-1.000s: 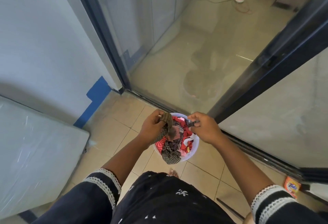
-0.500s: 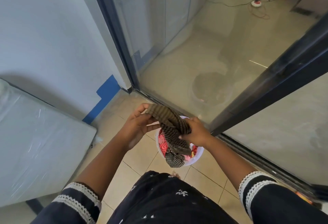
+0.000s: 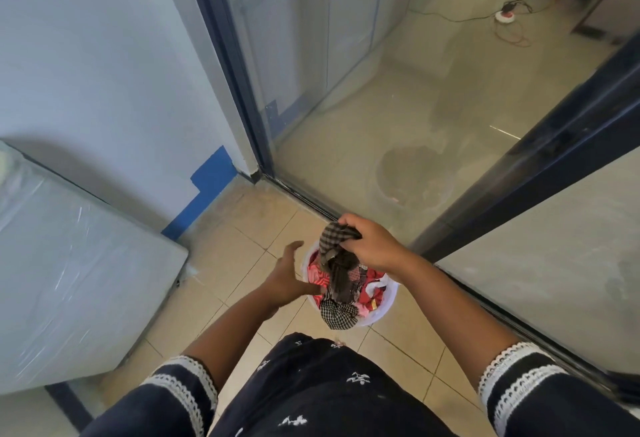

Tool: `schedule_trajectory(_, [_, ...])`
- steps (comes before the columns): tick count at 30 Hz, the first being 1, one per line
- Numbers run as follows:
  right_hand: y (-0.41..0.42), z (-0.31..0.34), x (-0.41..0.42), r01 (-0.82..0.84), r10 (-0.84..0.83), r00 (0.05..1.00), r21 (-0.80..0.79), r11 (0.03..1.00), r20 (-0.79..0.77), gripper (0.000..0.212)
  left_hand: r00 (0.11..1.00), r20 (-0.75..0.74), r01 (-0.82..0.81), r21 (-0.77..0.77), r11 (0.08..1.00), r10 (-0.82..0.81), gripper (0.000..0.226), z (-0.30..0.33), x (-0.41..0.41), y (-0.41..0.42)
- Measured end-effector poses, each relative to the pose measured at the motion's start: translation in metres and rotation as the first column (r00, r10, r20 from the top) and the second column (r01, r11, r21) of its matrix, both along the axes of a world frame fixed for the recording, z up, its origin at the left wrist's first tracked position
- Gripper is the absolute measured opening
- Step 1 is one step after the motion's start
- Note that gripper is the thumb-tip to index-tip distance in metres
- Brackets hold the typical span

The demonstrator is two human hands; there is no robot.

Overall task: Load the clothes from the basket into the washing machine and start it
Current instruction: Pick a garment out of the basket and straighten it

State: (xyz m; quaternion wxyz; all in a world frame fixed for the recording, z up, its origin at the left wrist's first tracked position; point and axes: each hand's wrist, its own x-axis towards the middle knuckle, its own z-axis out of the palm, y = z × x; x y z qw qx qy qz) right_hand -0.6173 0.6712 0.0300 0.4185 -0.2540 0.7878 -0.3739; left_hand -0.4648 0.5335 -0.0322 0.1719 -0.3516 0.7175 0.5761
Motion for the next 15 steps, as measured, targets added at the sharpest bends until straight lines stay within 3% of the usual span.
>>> schedule_trajectory(4, [-0.003, 0.026, 0.004, 0.119, -0.077, 0.971, -0.177, 0.977, 0.227, 0.027, 0.981, -0.191, -0.017, 0.077, 0.997, 0.032, 0.096, -0.003, -0.017, 0.021])
schedule_trajectory(7, [0.01, 0.031, -0.004, 0.254, -0.129, 0.911, -0.288, 0.923, 0.392, 0.03, 0.938, -0.275, -0.274, -0.206, 0.939, 0.213, 0.044, 0.0, -0.026, 0.019])
schedule_trajectory(9, [0.022, 0.027, -0.014, 0.352, -0.206, 0.874, -0.28, 0.893, 0.441, 0.024, 0.889, -0.326, -0.418, -0.291, 0.861, 0.321, 0.022, 0.008, -0.028, 0.013])
schedule_trajectory(12, [0.034, 0.008, -0.027, 0.342, -0.312, 0.916, -0.088, 0.936, 0.251, 0.024, 0.842, -0.369, -0.498, -0.254, 0.829, 0.393, 0.022, 0.02, -0.025, 0.0])
schedule_trajectory(15, [0.03, -0.014, -0.031, 0.247, -0.245, 0.969, 0.137, 0.959, -0.031, 0.051, 0.818, -0.385, -0.513, -0.154, 0.844, 0.427, 0.03, 0.028, -0.019, -0.012])
